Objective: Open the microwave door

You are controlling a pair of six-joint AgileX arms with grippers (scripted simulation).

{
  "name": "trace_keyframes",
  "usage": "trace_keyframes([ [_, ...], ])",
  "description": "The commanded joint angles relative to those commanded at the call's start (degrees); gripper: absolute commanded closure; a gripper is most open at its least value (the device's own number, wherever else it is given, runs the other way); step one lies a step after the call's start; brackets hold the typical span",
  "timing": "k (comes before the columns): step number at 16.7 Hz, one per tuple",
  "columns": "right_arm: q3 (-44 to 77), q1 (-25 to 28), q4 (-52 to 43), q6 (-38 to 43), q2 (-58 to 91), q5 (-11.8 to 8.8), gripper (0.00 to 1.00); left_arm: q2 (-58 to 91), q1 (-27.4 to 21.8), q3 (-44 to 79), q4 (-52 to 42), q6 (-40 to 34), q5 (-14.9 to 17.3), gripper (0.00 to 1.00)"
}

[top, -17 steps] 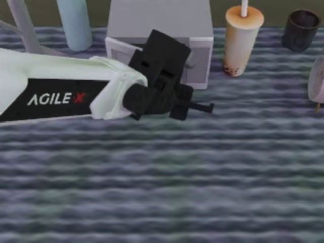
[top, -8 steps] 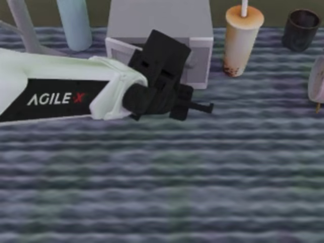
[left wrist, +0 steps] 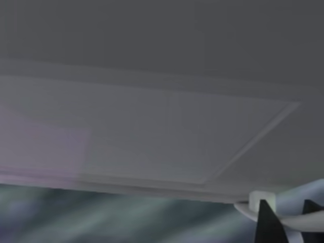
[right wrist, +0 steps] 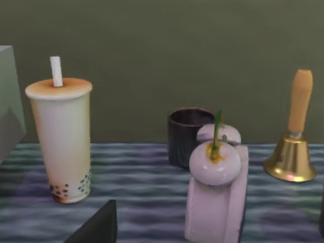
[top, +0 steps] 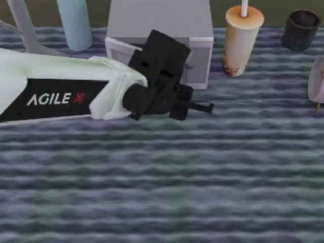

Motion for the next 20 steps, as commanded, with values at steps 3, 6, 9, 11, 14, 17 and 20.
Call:
trace_keyframes([
  [3,0.00,0.00,0.00,0.00,0.00,0.00,0.00,-1.09,0.68,-1.26,0.73,1.52,0.87,1.00],
  [6,0.00,0.00,0.00,0.00,0.00,0.00,0.00,-1.52,1.07,-2.24,1.02,2.57,1.45,1.00],
  [9,0.00,0.00,0.00,0.00,0.00,0.00,0.00,-1.52,1.07,-2.24,1.02,2.57,1.45,1.00],
  [11,0.00,0.00,0.00,0.00,0.00,0.00,0.00,-1.52,1.07,-2.24,1.02,2.57,1.45,1.00],
  [14,0.00,0.00,0.00,0.00,0.00,0.00,0.00,-1.52,1.07,-2.24,1.02,2.57,1.45,1.00],
  [17,0.00,0.00,0.00,0.00,0.00,0.00,0.00,-1.52,1.07,-2.24,1.02,2.57,1.45,1.00],
  [20,0.00,0.00,0.00,0.00,0.00,0.00,0.00,-1.52,1.07,-2.24,1.02,2.57,1.45,1.00],
])
